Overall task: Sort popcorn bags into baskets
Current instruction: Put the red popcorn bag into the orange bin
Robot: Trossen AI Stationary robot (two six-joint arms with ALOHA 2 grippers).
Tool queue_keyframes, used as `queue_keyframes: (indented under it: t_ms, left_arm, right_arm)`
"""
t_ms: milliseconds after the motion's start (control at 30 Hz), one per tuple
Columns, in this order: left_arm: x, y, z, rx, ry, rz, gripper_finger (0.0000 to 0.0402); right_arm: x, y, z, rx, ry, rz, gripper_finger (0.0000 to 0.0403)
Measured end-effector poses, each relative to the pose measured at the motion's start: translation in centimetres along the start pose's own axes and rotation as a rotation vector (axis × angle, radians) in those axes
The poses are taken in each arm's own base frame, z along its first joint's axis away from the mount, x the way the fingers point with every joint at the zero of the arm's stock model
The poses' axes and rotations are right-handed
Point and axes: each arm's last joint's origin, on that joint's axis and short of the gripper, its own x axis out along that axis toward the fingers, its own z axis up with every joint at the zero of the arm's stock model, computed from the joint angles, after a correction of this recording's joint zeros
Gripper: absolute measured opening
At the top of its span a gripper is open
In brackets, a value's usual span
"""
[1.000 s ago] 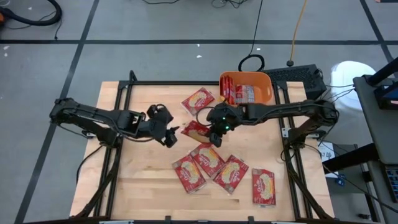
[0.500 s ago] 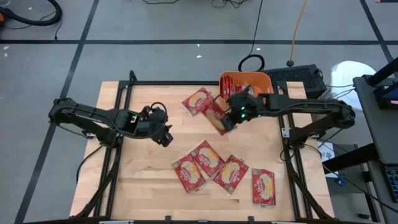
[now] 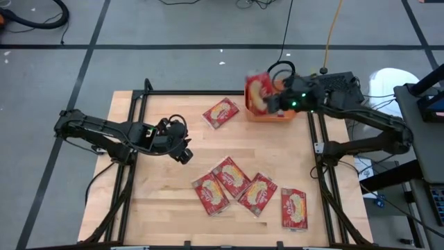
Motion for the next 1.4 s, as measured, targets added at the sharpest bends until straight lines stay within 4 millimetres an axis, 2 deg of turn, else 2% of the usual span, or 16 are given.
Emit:
queue_keyframes:
  t_ms: [167,367,467,667,867,1067,1400]
  left_arm:
    - [0.0,0.1,0.1,0.0,-0.012,0.015,0.0093]
    - [0.2,0.4,0.3,0.014,-0.016,0.033,0.0093]
    - [0.5,0.8,0.6,0.03,-0.017,0.049,0.0093]
    - [1.1,1.5,1.6,0.063,-0.052,0.065,0.0093]
    - [1.6,2.2,3.2,0.068,-0.135,0.063,0.0093]
    - [2.2,3.4,4.4,0.0,-0.18,0.091,0.0093]
    - [2.7,4.5,4.9,-0.049,-0.183,0.126,0.0093]
  right_arm:
    - [-1.1,-1.5,1.4,0.019,-0.132,-0.109,0.0047]
    - [-0.6,-3.6,1.8,0.098,-0.096,-0.252,0.0047]
    - [0.2,-4.4,1.7,0.115,-0.056,-0.323,0.0047]
    - [2.3,-5.6,2.1,0.269,-0.043,-0.412,0.0047]
    - [4.9,-6.3,1.9,0.233,0.047,-0.447,0.0047]
    - [7.0,-6.8,1.5,0.202,0.128,-0.473,0.0047]
    - [9.7,-7.9,0.8,0.208,0.138,-0.604,0.0047]
